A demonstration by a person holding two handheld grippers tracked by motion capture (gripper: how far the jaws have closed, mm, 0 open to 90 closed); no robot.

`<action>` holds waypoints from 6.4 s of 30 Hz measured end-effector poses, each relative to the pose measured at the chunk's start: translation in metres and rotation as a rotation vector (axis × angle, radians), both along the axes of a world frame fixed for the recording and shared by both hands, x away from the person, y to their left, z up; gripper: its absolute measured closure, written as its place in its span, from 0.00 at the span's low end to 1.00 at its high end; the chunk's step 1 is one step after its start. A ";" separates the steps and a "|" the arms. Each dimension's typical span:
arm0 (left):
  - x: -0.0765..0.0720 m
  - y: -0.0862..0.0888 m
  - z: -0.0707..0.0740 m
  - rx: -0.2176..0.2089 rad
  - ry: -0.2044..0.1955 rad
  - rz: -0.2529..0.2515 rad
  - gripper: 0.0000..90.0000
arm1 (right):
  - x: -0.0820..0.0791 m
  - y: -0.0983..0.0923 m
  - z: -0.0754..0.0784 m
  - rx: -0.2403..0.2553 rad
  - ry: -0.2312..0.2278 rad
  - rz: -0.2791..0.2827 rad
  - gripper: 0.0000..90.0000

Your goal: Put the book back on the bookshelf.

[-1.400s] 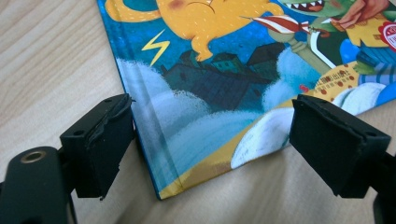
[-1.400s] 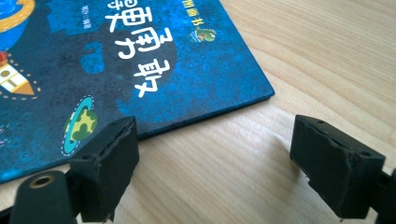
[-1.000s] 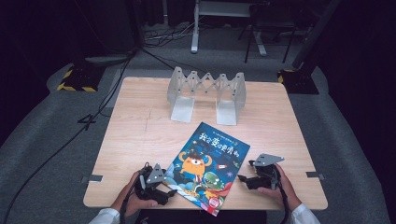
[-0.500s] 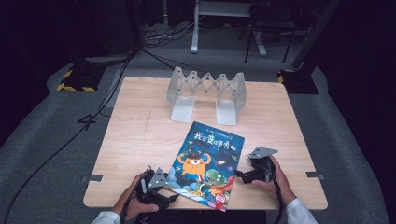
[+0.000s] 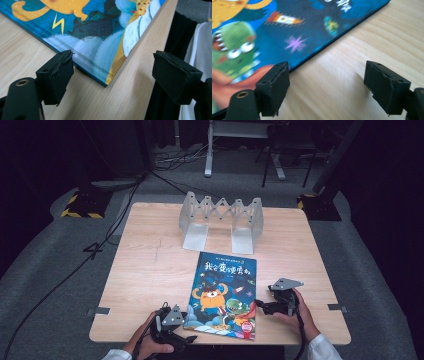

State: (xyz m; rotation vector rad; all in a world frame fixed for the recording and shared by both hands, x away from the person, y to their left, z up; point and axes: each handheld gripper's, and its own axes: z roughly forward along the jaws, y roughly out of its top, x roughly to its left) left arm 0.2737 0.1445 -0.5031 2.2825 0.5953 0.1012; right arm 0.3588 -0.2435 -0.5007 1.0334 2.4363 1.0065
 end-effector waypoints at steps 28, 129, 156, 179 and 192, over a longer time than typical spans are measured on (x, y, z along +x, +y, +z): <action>0.036 0.034 -0.002 0.051 -0.070 0.020 0.18 | -0.075 -0.001 0.021 -0.219 0.191 0.182 0.28; 0.029 0.003 -0.002 0.058 -0.071 0.077 0.17 | 0.015 0.016 0.048 0.380 0.074 0.394 0.56; 0.071 -0.033 0.012 -0.072 0.035 0.040 0.16 | -0.025 0.004 0.062 0.341 -0.213 0.379 0.56; 0.115 -0.049 0.010 -0.315 0.154 -0.034 0.00 | -0.029 0.009 0.064 0.329 -0.283 0.418 0.56; 0.104 -0.026 0.038 -0.426 -0.007 0.029 0.31 | -0.023 0.004 0.061 0.324 -0.280 0.402 0.60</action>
